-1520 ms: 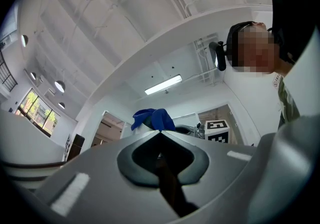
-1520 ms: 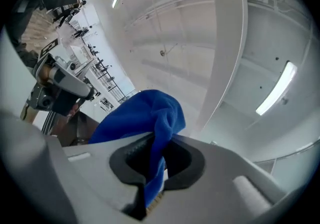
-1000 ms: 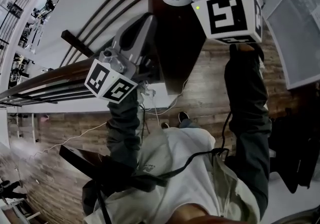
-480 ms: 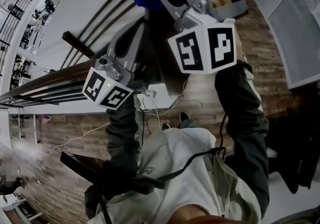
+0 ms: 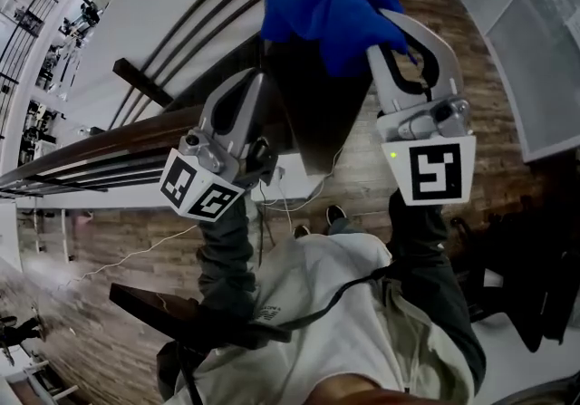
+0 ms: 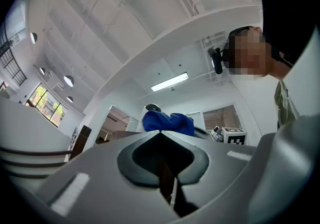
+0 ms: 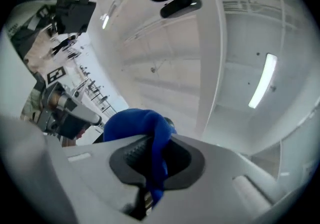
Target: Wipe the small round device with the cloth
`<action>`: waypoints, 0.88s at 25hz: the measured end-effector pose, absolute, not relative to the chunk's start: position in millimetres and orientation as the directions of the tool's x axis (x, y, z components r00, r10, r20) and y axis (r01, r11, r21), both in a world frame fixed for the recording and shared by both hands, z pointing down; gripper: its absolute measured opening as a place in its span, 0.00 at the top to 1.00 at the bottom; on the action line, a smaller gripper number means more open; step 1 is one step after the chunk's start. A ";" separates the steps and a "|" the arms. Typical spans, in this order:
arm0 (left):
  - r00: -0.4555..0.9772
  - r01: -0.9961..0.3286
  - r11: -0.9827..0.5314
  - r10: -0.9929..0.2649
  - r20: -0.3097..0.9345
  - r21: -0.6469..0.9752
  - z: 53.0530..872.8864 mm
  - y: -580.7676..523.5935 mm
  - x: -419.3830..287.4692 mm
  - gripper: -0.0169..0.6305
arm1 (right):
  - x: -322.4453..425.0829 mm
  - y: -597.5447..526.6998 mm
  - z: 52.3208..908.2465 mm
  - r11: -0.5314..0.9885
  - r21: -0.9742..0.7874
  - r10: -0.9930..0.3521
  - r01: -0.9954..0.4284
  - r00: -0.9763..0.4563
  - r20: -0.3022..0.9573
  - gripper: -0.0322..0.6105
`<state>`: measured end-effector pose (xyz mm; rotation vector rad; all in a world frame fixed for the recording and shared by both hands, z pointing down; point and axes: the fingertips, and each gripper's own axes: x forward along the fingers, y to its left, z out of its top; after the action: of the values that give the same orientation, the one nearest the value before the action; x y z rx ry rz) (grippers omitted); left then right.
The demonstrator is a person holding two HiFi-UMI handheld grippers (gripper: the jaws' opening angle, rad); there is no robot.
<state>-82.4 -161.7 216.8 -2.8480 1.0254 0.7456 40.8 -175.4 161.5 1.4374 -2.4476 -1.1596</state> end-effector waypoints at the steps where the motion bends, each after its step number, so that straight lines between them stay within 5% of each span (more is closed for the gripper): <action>1: 0.671 -0.603 -0.785 -0.596 -0.441 0.144 220.0 -160.7 -82.1 0.97 | 50.8 -170.5 165.1 0.290 0.573 -0.780 -0.766 -0.536 -0.322 0.90; 8: 0.701 -0.544 -0.812 -0.579 -0.416 0.213 241.8 -160.2 -64.2 0.97 | 98.1 -149.8 197.7 0.344 0.287 -0.811 -0.894 -0.437 -0.389 0.90; 22: 0.739 -0.484 -0.835 -0.550 -0.389 0.261 262.5 -154.7 -44.0 0.97 | 110.5 -131.9 225.0 0.346 0.185 -0.839 -0.920 -0.392 -0.378 0.90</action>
<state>-44.0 -154.7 262.5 -3.0616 0.9163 0.7590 110.5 -131.9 225.0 1.8271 -2.7482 -0.6288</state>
